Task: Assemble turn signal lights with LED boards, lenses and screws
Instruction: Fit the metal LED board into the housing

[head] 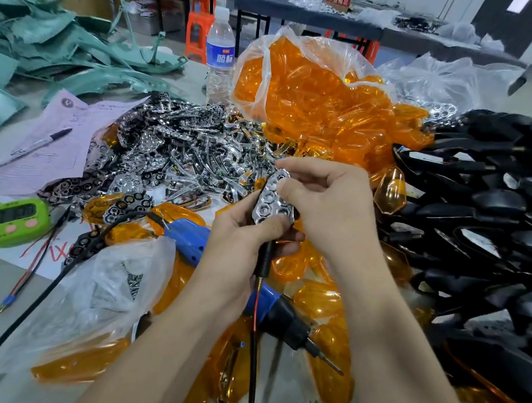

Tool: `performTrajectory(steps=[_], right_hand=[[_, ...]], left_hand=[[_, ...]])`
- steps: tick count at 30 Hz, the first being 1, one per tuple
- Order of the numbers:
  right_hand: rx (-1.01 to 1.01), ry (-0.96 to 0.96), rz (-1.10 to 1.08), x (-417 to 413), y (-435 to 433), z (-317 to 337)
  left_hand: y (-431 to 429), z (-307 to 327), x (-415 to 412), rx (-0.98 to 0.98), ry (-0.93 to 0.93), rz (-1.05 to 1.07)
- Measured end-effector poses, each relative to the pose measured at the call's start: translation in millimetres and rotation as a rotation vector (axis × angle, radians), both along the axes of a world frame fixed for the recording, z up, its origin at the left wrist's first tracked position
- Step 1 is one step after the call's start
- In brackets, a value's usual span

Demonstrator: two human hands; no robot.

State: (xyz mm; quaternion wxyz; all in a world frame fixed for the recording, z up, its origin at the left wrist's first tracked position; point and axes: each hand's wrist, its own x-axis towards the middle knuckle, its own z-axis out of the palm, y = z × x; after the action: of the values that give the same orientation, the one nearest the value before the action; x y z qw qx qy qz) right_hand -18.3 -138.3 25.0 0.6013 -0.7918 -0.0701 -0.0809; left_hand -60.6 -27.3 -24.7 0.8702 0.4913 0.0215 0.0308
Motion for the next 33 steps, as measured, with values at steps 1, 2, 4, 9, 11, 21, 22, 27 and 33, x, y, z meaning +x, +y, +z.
performTrajectory(steps=[1, 2, 4, 9, 11, 21, 22, 27, 33], right_hand=[[-0.009, 0.001, -0.032, -1, 1, -1], [-0.018, -0.007, -0.06, -3, 2, -2], [-0.079, -0.056, -0.1, -5, 2, 0], [-0.325, -0.106, -0.105, -10, 11, 5], [-0.398, -0.087, -0.089, -13, 15, 7], [0.34, 0.183, 0.207, 16, -15, 45], [0.45, 0.254, 0.163, 28, -17, 45], [0.2, 0.4, -0.074, 81, 15, 22], [-0.261, 0.08, -0.082, 103, 67, -3]], left_hand=[[-1, 3, 0, -0.045, 0.05, -0.021], [0, 5, 1, -0.103, 0.105, -0.051], [4, 9, 4, -0.171, 0.184, -0.07], [3, 6, 2, -0.202, 0.213, 0.046], [2, 7, 2, -0.209, 0.24, 0.073], [15, 15, 2, -0.393, 0.301, 0.132], [18, 15, 3, -0.401, 0.303, 0.146], [31, 16, 8, -0.4, 0.288, 0.185], [49, 11, 12, -0.3, 0.255, 0.157]])
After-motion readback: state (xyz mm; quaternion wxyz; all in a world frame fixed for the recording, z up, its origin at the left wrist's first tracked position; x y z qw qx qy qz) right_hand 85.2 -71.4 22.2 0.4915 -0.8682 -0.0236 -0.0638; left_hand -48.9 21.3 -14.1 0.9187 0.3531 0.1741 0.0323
